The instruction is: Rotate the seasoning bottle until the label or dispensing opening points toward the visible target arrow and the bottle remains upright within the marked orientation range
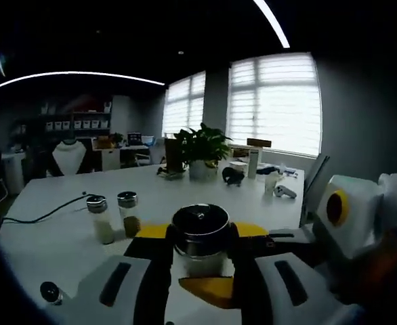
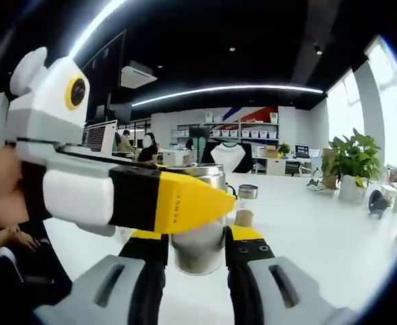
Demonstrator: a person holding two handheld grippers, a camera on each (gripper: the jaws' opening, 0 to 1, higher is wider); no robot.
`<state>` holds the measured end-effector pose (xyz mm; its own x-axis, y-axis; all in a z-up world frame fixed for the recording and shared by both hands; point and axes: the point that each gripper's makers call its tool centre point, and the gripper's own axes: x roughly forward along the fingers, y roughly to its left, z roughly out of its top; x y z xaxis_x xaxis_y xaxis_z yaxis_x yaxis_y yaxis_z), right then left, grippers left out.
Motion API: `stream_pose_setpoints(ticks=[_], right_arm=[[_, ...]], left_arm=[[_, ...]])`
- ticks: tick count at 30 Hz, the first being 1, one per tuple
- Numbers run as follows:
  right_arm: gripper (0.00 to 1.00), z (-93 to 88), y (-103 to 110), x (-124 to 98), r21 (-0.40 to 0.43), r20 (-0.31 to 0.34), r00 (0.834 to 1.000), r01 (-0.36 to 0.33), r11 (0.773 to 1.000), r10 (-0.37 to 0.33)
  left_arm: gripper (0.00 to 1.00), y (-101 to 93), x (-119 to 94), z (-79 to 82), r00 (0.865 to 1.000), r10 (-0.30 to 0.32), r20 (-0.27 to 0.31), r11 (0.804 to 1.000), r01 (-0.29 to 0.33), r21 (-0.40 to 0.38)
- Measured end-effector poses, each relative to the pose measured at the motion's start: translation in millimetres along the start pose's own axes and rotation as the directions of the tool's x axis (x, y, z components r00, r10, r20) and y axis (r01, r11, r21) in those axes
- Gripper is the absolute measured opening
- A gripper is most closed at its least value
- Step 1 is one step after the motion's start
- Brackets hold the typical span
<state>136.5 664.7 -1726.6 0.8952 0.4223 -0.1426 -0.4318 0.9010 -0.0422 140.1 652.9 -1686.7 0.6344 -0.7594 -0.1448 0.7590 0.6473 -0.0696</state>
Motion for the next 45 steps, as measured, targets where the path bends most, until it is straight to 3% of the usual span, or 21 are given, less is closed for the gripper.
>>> stream_pose_setpoints(ticks=[6,9,13,17,22,28,34,37,40,45], right_arm=[[0.31,5.4,5,-1,0.03,0.018,0.998,-0.056,0.998,0.056],[0.31,9.4,11,0,0.095,0.04,0.99,-0.141,0.985,0.137],[0.32,12.2,14,0,0.155,0.049,0.977,-0.215,0.964,0.209],[0.33,18.9,16,-2,0.134,0.07,0.972,-0.234,0.963,0.226],[0.32,21.1,20,-6,0.127,0.069,0.961,-0.275,0.953,0.268],[0.35,25.3,23,-10,0.154,0.093,0.943,-0.329,0.931,0.318],[0.36,29.5,26,-13,0.14,0.099,0.929,-0.367,0.92,0.355],[0.36,28.7,29,-15,0.16,0.087,0.914,-0.405,0.9,0.396],[0.37,29.9,31,-18,0.174,0.101,0.903,-0.429,0.886,0.417],[0.46,25.3,29,-17,0.18,0.075,0.908,-0.418,0.89,0.411]], left_arm=[[0.35,-6.2,-4,4.1,0.995,-0.101,-0.001,0.994,0.101,0.046],[0.35,-5.3,-6,6.9,0.988,-0.151,-0.006,0.987,0.152,0.058],[0.35,-10.6,-10,10.1,0.965,-0.26,-0.025,0.962,0.261,0.08],[0.35,-6.7,-14,18.1,0.944,-0.328,0.024,0.944,0.328,-0.01],[0.35,-5.7,-19,20.3,0.929,-0.369,-0.001,0.929,0.369,0.035],[0.35,-7.4,-27,25.5,0.896,-0.444,-0.021,0.894,0.445,0.053],[0.35,-10.6,-28,23.0,0.882,-0.468,-0.055,0.878,0.471,0.086],[0.35,-15.5,-31,21.0,0.861,-0.504,-0.067,0.858,0.508,0.076],[0.35,-17.4,-34,22.9,0.854,-0.517,-0.054,0.851,0.52,0.07],[0.35,-18.7,-36,25.3,0.852,-0.521,-0.049,0.848,0.524,0.076]])
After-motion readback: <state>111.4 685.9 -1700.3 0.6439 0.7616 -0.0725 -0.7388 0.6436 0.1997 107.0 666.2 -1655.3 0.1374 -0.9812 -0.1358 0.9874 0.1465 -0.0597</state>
